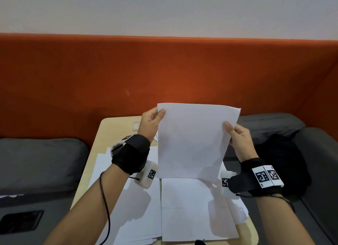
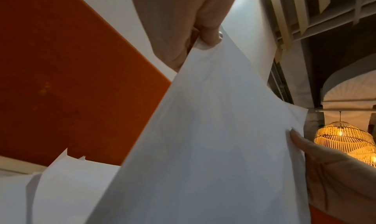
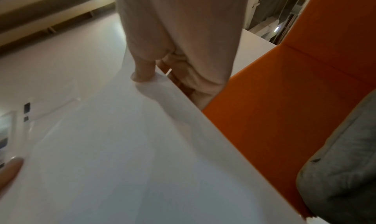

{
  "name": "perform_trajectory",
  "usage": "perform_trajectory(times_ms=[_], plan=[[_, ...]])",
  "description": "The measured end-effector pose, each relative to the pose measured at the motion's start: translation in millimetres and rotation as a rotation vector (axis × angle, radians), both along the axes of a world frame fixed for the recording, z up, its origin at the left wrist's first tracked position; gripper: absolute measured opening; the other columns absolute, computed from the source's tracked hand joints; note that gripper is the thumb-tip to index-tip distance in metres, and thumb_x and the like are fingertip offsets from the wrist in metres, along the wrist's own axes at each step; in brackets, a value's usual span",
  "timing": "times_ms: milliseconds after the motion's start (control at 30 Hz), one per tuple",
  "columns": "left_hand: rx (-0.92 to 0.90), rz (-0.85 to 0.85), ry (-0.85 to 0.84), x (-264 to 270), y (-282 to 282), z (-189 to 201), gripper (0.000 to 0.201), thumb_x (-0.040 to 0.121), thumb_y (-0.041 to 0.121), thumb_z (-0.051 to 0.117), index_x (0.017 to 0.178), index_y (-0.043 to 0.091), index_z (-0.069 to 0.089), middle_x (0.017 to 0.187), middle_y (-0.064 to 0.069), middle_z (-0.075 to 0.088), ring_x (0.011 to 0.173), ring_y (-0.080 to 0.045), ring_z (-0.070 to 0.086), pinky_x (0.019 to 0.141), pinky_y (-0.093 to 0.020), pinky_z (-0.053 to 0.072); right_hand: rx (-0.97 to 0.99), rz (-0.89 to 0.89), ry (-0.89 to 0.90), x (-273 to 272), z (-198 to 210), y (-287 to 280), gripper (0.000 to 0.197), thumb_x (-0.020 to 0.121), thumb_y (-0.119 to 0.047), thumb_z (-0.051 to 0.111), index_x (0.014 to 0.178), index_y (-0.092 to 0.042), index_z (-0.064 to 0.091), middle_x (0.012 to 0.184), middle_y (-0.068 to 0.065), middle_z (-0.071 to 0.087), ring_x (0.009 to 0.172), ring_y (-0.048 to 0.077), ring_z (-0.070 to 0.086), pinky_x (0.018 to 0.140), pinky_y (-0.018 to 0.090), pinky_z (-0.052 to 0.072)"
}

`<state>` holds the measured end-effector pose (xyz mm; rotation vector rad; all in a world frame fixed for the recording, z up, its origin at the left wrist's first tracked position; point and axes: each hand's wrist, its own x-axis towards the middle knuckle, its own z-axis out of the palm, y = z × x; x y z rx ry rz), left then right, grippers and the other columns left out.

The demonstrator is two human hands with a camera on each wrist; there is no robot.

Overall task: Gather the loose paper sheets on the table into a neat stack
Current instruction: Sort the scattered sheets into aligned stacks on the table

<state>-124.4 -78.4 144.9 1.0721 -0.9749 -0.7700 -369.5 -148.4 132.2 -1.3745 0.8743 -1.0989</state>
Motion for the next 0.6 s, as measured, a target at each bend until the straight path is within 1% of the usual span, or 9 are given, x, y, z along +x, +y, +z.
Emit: perform_trajectory(times_ms=[67, 133, 200, 233, 267, 333, 433, 533, 600], plan=[[0.032, -0.029, 0.012, 0, 1, -5, 0.022, 0.095, 0.001, 0.044, 0.098, 0.014, 0.062, 0.08, 0.014, 0.072, 0.075, -0.002, 0.066, 0.071, -0.018, 0.054, 0.015, 0.029, 0.027, -1, -6, -2, 0.016, 0.085, -0.023, 0.061, 0.096, -0.015, 0.068, 0.092, -0.003, 0.073, 0.081, 0.01, 0.069, 0.069, 0.021, 0.056], [0.12, -0.058, -0.001, -2, 3, -17, 0.022, 0.093, -0.001, 0.046, 0.107, 0.011, 0.059, 0.086, 0.013, 0.072, 0.079, -0.005, 0.067, 0.074, -0.021, 0.054, 0.054, 0.04, 0.1, 0, -24, -3, 0.017, 0.085, -0.009, 0.062, 0.102, -0.007, 0.067, 0.098, 0.004, 0.072, 0.084, 0.014, 0.069, 0.071, 0.023, 0.056], [0.245, -0.067, -0.057, -3, 7, -40, 0.024, 0.092, -0.003, 0.048, 0.112, 0.008, 0.055, 0.1, -0.002, 0.069, 0.083, -0.012, 0.065, 0.078, -0.028, 0.053, 0.108, 0.046, 0.195, 0, -49, -2, 0.017, 0.085, -0.003, 0.063, 0.102, -0.003, 0.066, 0.105, 0.015, 0.069, 0.087, 0.023, 0.067, 0.079, 0.032, 0.056], [0.309, -0.086, -0.08, -3, 10, -52, 0.023, 0.092, -0.003, 0.048, 0.112, 0.005, 0.055, 0.108, -0.011, 0.065, 0.083, -0.013, 0.065, 0.078, -0.028, 0.053, 0.139, 0.047, 0.236, -1, -60, -1, 0.015, 0.085, -0.001, 0.062, 0.098, -0.005, 0.067, 0.107, 0.02, 0.068, 0.087, 0.026, 0.066, 0.083, 0.038, 0.053], [0.368, -0.119, -0.091, -4, 14, -63, 0.023, 0.091, -0.004, 0.048, 0.113, 0.001, 0.055, 0.113, -0.015, 0.061, 0.079, -0.009, 0.065, 0.076, -0.025, 0.053, 0.164, 0.044, 0.262, -2, -69, 0, 0.013, 0.085, 0.0, 0.062, 0.095, -0.007, 0.067, 0.108, 0.022, 0.067, 0.087, 0.027, 0.065, 0.085, 0.041, 0.052], [0.445, -0.178, -0.096, -6, 20, -76, 0.026, 0.092, -0.004, 0.047, 0.118, -0.006, 0.054, 0.114, -0.014, 0.058, 0.07, 0.001, 0.066, 0.069, -0.017, 0.054, 0.19, 0.028, 0.27, -3, -78, 1, 0.013, 0.086, 0.001, 0.061, 0.093, -0.009, 0.067, 0.104, 0.019, 0.068, 0.089, 0.029, 0.064, 0.087, 0.044, 0.05], [0.44, -0.199, -0.059, -7, 22, -73, 0.029, 0.093, -0.005, 0.044, 0.121, -0.007, 0.051, 0.112, -0.01, 0.056, 0.067, 0.005, 0.066, 0.066, -0.014, 0.053, 0.177, -0.001, 0.229, -4, -72, -2, 0.018, 0.086, -0.001, 0.061, 0.104, -0.004, 0.065, 0.1, 0.013, 0.069, 0.093, 0.03, 0.064, 0.088, 0.042, 0.05], [0.424, -0.187, -0.065, -8, 21, -67, 0.028, 0.093, -0.004, 0.044, 0.12, -0.004, 0.052, 0.112, -0.009, 0.057, 0.073, -0.002, 0.066, 0.07, -0.017, 0.053, 0.179, -0.023, 0.219, -3, -69, -5, 0.024, 0.085, -0.001, 0.062, 0.109, 0.002, 0.063, 0.098, 0.01, 0.068, 0.09, 0.027, 0.064, 0.085, 0.037, 0.051], [0.464, -0.195, -0.103, -10, 26, -72, 0.025, 0.094, -0.001, 0.046, 0.117, 0.0, 0.054, 0.112, -0.008, 0.058, 0.082, -0.011, 0.063, 0.077, -0.024, 0.052, 0.217, 0.011, 0.268, -1, -77, -6, 0.026, 0.085, -0.001, 0.063, 0.11, 0.005, 0.062, 0.1, 0.013, 0.068, 0.089, 0.027, 0.064, 0.083, 0.037, 0.051]])
